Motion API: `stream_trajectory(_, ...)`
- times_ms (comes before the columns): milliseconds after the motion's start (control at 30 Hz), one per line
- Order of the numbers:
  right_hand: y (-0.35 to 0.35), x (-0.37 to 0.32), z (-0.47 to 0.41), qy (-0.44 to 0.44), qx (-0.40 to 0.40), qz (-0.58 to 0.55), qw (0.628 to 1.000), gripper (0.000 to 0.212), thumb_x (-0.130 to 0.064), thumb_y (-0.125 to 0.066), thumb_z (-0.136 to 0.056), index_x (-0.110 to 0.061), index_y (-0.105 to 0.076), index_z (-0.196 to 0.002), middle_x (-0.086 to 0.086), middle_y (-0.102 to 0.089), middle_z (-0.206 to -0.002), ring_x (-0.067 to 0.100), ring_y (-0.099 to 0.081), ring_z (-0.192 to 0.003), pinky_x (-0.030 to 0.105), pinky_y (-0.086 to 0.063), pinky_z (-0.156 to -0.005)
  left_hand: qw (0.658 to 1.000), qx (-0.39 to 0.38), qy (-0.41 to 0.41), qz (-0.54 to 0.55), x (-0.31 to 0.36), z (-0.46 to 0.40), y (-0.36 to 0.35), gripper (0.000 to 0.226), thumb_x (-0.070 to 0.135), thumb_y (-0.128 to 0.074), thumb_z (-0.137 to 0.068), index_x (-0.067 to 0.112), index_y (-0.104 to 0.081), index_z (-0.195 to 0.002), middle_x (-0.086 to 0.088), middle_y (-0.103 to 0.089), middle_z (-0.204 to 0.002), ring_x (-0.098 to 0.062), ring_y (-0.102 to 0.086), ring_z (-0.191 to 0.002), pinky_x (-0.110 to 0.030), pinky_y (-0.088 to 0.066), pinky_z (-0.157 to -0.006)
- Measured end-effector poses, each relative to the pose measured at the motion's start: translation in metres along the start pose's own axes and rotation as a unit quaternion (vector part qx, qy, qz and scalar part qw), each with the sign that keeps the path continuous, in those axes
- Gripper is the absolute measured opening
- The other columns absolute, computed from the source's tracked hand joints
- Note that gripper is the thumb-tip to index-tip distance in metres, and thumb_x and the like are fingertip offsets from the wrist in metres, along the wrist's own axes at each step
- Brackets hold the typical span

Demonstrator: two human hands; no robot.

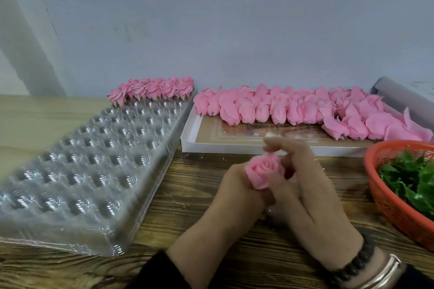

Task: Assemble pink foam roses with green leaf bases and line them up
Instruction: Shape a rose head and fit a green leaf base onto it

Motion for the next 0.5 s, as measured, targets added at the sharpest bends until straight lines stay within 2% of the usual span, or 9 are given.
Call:
stream_trajectory(100,0.020,0.021,0.003,-0.061,0.097,-0.047,0.992,0.022,-0.016,-0.046,-0.086,-0.028,-0.051,-0.103,-0.003,-0.058,-0.092,0.008,-0.055,-0.075,0.008,-0.040,-0.068,0.987,0.081,0.035,0.131,-0.010,0.000,0.019,0.022,0.008,-0.069,-0.079,0.019,-0.064,-0.061,0.003,-0.058,-0.053,-0.008,-0.053,-0.048,-0.021,-0.044,-0.047)
stream_trajectory(167,0.014,0.041,0.005,-0.129,0.091,-0.080,0.984,0.033,0.007,-0.051,-0.080,-0.024,-0.052,-0.090,0.001,-0.057,-0.079,0.007,-0.055,-0.070,0.007,-0.039,-0.061,0.966,0.106,0.041,0.231,-0.011,0.001,0.022,0.015,0.011,-0.071,-0.071,0.019,-0.065,-0.059,0.006,-0.059,-0.053,-0.004,-0.055,-0.047,-0.017,-0.044,-0.045)
stream_trajectory(233,-0.005,0.050,0.006,-0.172,0.040,-0.104,0.979,0.040,0.018,-0.056,-0.072,-0.020,-0.052,-0.083,0.003,-0.057,-0.077,0.005,-0.054,-0.067,0.008,-0.040,-0.061,0.948,0.118,0.036,0.293,-0.011,0.000,0.023,0.008,0.013,-0.073,-0.064,0.018,-0.067,-0.066,0.005,-0.062,-0.058,-0.003,-0.058,-0.052,-0.015,-0.045,-0.047)
stream_trajectory(367,-0.025,0.041,0.007,-0.167,-0.001,-0.121,0.978,0.036,0.006,-0.072,-0.067,-0.019,-0.051,-0.083,-0.001,-0.058,-0.071,0.005,-0.055,-0.064,0.012,-0.044,-0.063,0.936,0.107,0.057,0.331,-0.018,-0.002,0.014,0.019,0.013,-0.078,-0.063,0.021,-0.073,-0.079,-0.004,-0.066,-0.073,-0.013,-0.063,-0.067,-0.023,-0.054,-0.062)
stream_trajectory(500,-0.017,0.034,0.006,-0.150,0.029,-0.073,0.986,0.043,-0.002,-0.072,-0.066,-0.033,-0.047,-0.084,-0.014,-0.057,-0.077,0.003,-0.056,-0.066,0.007,-0.040,-0.060,0.918,0.097,0.061,0.381,-0.016,-0.001,0.001,0.037,0.020,-0.069,-0.065,0.008,-0.069,-0.100,-0.013,-0.065,-0.090,-0.022,-0.061,-0.087,-0.032,-0.050,-0.083)
Point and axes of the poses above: each hand's wrist, its own z-axis away from the middle knuckle, its own y-axis out of the back of the hand, x = y × z, the point moved 10 cm from there along -z, towards the middle knuckle
